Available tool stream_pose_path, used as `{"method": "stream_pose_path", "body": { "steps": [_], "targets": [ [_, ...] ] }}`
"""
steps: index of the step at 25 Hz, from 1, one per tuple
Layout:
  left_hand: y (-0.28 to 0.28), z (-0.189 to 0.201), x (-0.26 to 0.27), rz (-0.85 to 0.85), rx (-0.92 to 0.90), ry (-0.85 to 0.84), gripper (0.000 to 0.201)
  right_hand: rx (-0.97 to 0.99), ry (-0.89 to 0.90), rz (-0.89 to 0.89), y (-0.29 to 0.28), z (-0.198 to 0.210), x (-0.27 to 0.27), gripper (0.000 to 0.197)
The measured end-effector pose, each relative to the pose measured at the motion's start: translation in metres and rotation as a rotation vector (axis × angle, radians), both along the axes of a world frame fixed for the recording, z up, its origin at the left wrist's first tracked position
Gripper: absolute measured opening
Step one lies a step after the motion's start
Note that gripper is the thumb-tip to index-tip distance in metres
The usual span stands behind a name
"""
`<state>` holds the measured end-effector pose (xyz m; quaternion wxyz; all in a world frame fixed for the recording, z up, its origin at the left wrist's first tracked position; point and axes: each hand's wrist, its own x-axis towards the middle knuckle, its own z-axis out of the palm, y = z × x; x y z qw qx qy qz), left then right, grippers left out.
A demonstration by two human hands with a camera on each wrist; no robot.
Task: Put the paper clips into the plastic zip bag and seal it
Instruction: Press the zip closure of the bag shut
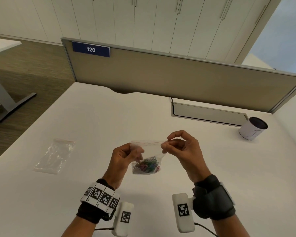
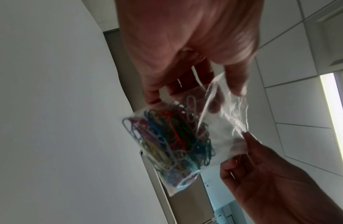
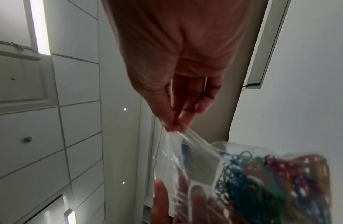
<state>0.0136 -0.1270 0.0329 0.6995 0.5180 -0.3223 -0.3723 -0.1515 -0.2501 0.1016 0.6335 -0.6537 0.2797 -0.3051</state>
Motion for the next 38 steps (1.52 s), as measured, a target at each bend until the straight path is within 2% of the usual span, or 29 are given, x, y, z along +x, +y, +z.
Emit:
{"method": "stream_pose_path", "body": {
  "steps": [3, 5, 8, 13, 16, 21, 25, 29, 33, 38],
  "targets": [
    [-0.009, 0.003, -0.007, -0.044, 0.014, -0.07, 0.051, -0.004, 0.003, 0.017, -0.004, 0.006, 0.0, 0.033],
    [-0.017, 0.006, -0.014, -0.033, -0.017, -0.05, 0.052, -0.028, 0.019, 0.039, -0.008, 0.009, -0.002, 0.034],
    [-0.028, 0.009, -0.025, 0.011, -0.057, 0.022, 0.038, -0.083, 0.053, 0.065, -0.016, 0.012, -0.007, 0.035],
    [-0.039, 0.013, -0.039, 0.051, -0.05, -0.001, 0.008, -0.11, 0.105, 0.041, -0.026, 0.007, -0.018, 0.035],
    [-0.044, 0.02, -0.047, 0.048, -0.056, -0.016, 0.003, -0.066, 0.078, 0.047, -0.029, 0.006, -0.024, 0.032],
    [-0.048, 0.025, -0.055, 0.077, -0.013, -0.072, 0.022, -0.084, 0.1, 0.104, -0.034, 0.008, -0.032, 0.034],
    [-0.046, 0.03, -0.06, 0.122, 0.045, -0.172, 0.019, -0.142, 0.1, 0.089, -0.039, 0.006, -0.035, 0.032],
    [-0.042, 0.041, -0.06, 0.118, 0.069, -0.362, 0.037, -0.267, 0.121, 0.112, -0.04, 0.006, -0.038, 0.032],
    [-0.044, 0.049, -0.061, 0.108, 0.104, -0.511, 0.036, -0.336, 0.162, 0.15, -0.044, 0.004, -0.041, 0.033],
    [-0.047, 0.05, -0.067, 0.12, 0.132, -0.548, 0.029, -0.346, 0.152, 0.161, -0.049, 0.002, -0.043, 0.032]
  ]
}}
